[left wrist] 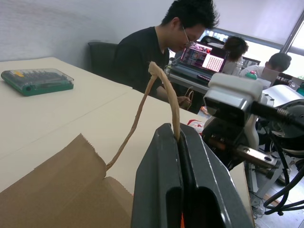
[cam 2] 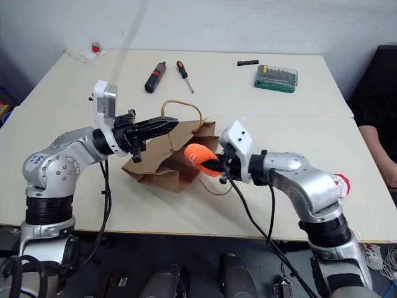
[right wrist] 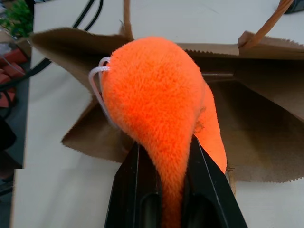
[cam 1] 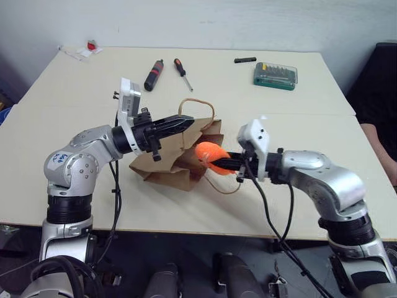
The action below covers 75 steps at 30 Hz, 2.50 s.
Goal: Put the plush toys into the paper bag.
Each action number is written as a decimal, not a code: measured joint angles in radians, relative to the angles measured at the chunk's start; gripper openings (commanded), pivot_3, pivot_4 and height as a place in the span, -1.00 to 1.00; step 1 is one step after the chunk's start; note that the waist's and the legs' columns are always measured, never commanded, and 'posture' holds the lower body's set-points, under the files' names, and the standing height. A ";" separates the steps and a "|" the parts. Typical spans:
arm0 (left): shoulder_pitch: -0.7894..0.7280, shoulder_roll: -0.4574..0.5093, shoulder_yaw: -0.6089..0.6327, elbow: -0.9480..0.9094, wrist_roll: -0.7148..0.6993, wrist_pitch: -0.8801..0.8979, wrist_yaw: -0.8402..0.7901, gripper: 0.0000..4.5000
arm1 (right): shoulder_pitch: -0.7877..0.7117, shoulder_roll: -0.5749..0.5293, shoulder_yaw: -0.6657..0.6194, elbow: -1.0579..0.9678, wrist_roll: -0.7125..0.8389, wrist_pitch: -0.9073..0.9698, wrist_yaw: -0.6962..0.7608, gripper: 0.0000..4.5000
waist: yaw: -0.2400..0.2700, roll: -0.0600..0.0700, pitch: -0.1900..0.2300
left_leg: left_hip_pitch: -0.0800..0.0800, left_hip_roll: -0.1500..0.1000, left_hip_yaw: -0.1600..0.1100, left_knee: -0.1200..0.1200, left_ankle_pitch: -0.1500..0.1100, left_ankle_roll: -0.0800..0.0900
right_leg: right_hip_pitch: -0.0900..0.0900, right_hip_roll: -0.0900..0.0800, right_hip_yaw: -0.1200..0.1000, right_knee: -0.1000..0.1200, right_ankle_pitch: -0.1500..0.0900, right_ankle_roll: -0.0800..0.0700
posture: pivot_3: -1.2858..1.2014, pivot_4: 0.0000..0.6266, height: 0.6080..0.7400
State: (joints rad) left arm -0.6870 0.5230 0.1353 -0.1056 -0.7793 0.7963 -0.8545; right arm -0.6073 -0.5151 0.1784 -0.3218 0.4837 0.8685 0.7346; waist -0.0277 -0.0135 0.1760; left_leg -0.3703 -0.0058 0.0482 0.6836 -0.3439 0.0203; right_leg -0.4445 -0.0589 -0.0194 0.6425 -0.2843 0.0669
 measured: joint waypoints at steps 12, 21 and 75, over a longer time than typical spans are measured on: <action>-0.011 0.029 -0.042 -0.051 -0.007 0.002 -0.073 -1.00 | -0.128 0.036 0.135 0.184 -0.140 -0.072 0.048 -1.00 | 0.000 0.000 0.000 | -0.001 -0.001 0.000 0.000 -0.001 0.001 | 0.000 0.000 -0.001 -0.001 0.000 0.000 | 0.03 -0.52 1.00; -0.032 0.024 -0.056 -0.115 -0.067 0.052 -0.074 -1.00 | -0.175 0.099 0.178 0.362 -0.218 -0.105 0.063 -1.00 | -0.001 0.000 0.000 | -0.001 0.000 0.000 0.000 0.000 0.001 | 0.000 0.000 -0.001 0.000 0.000 0.000 | 0.03 -0.52 1.00; -0.053 -0.001 0.057 0.086 0.054 0.011 -0.098 -1.00 | 0.223 -0.003 -0.465 -0.305 -0.065 0.147 -0.190 0.98 | 0.005 0.000 0.000 | -0.002 0.000 -0.002 -0.001 0.000 0.001 | 0.000 -0.001 -0.001 -0.001 0.000 0.000 | 0.03 -0.52 1.00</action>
State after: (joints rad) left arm -0.7396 0.5222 0.1920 -0.0195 -0.7252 0.8076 -0.9526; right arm -0.3847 -0.5182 -0.2869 -0.6263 0.4182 1.0157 0.5451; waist -0.0226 -0.0134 0.1763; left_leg -0.3718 -0.0059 0.0462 0.6826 -0.3443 0.0208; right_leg -0.4445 -0.0596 -0.0206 0.6418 -0.2843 0.0669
